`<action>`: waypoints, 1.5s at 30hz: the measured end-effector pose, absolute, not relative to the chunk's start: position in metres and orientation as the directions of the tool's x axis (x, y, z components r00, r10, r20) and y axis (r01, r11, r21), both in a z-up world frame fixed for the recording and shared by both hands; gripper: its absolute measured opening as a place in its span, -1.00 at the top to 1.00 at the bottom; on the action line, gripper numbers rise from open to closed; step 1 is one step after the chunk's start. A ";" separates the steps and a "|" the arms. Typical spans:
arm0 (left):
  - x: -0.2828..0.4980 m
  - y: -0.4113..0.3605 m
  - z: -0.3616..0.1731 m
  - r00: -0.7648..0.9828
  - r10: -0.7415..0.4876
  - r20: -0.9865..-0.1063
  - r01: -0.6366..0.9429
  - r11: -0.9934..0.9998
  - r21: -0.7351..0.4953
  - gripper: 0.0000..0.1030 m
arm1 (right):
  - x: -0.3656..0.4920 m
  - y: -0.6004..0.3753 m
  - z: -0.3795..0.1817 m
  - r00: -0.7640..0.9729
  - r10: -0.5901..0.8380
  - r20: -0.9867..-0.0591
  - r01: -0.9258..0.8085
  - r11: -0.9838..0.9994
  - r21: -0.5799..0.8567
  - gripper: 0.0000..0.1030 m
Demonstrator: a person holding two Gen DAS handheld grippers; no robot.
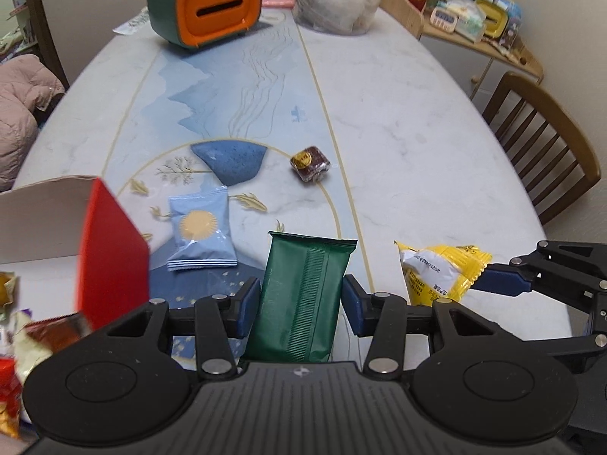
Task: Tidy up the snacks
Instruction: 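Lift the green packet and yellow M&M packet toward the box, then carry both packets over the box and open both tools to drop them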
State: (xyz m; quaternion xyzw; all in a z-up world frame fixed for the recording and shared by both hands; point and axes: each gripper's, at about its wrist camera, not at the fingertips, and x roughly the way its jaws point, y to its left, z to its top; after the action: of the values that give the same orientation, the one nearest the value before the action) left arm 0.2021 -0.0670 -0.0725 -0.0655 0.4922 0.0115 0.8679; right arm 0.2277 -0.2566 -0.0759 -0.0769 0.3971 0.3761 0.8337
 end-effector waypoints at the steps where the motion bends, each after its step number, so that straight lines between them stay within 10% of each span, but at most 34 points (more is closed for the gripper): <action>1: 0.197 -0.066 -0.067 0.525 -0.045 -0.850 -0.086 0.991 -0.106 0.12 | 0.223 -0.256 -0.072 0.403 0.568 -0.718 -0.691 0.703 0.169 0.28; 45: 0.047 0.142 0.001 0.606 0.117 -0.787 -0.307 0.947 -0.095 0.11 | 0.113 -0.063 -0.001 0.361 0.663 -0.655 -0.827 0.553 0.104 0.27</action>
State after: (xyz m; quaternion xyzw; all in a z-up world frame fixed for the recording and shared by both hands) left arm 0.0469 0.1423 0.0013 -0.1110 0.4273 0.1193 0.8893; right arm 0.1132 -0.0630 -0.0007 -0.1226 0.3330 0.4566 0.8158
